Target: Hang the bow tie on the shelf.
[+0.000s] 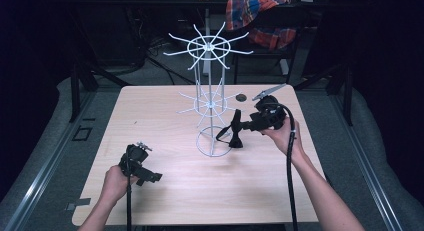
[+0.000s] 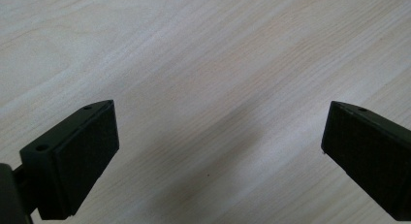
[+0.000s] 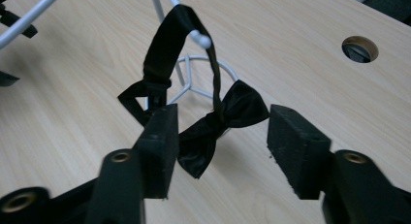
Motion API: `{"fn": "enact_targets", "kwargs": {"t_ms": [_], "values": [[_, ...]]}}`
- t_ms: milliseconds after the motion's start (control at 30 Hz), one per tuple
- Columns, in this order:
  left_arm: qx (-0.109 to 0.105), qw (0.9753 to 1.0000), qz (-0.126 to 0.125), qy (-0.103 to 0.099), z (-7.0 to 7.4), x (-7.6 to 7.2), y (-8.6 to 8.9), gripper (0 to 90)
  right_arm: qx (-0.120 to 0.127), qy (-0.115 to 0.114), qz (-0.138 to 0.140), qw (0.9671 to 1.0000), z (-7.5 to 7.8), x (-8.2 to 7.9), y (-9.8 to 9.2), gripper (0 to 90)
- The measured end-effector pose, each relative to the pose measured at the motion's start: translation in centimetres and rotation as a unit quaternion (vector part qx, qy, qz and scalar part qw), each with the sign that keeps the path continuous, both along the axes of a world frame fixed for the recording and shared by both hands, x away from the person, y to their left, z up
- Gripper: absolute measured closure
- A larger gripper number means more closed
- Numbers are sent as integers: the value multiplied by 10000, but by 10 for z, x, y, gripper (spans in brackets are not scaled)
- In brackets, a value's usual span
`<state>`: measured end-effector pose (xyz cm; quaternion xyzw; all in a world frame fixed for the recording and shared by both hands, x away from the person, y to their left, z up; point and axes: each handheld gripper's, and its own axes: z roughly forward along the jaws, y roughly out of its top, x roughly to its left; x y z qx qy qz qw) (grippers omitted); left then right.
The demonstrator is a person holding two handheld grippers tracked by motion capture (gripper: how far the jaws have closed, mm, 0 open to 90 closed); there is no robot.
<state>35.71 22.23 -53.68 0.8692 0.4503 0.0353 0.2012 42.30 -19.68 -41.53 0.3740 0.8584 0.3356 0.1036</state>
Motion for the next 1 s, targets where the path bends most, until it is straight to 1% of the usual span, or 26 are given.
{"fn": "enact_targets", "kwargs": {"t_ms": [33,100,167,200,233,267,333,367,400,433,467,567,600,633,700,900,967,1000], "values": [[0,10000,0,0,0,0,0,1,0,0,0,10000,0,0,0,419],[1,10000,-8,7,0,0,0,1,55,-55,14,10000,3,-6,-2,349],[3,10000,-5,5,0,0,0,1,109,-137,85,9998,7,-13,-6,308],[9,10000,-5,6,0,0,0,1,92,-153,132,9998,9,-18,-9,277],[9,10000,-5,6,0,0,0,1,92,-153,132,9998,9,-18,-9,277],[4,10000,3,10,0,0,-1,1,91,-151,140,9997,11,-24,-11,259],[15,10000,-11,4,1,0,-1,1,52,-123,191,9997,11,-30,-12,233],[15,10000,-11,4,1,0,-1,1,52,-123,191,9997,11,-30,-12,233],[18,10000,-10,4,1,0,-1,1,24,-129,206,9997,11,-33,-13,226],[14,10000,-8,4,1,0,-1,1,-54,-108,248,9996,11,-39,-16,207],[15,10000,-7,6,1,0,-1,1,-54,-108,248,9996,11,-39,-16,207],[27,10000,-7,-2,0,0,-1,1,-105,-47,257,9996,10,-47,-19,179],[31,10000,-5,-5,0,0,-2,1,-111,-63,267,9996,9,-50,-20,174],[31,10000,-5,-4,0,0,-2,1,-150,-28,275,9995,7,-55,-23,154],[22,10000,0,3,0,0,-2,1,-167,-35,279,9995,6,-57,-25,152],[33,10000,-9,27,0,0,-2,1,-241,50,234,9994,-3,-69,-34,141],[33,10000,-12,26,0,0,-3,1,-322,122,228,9991,-9,-74,-40,133],[34,10000,-12,26,0,0,-3,1,-322,122,228,9991,-9,-74,-40,133]]}}
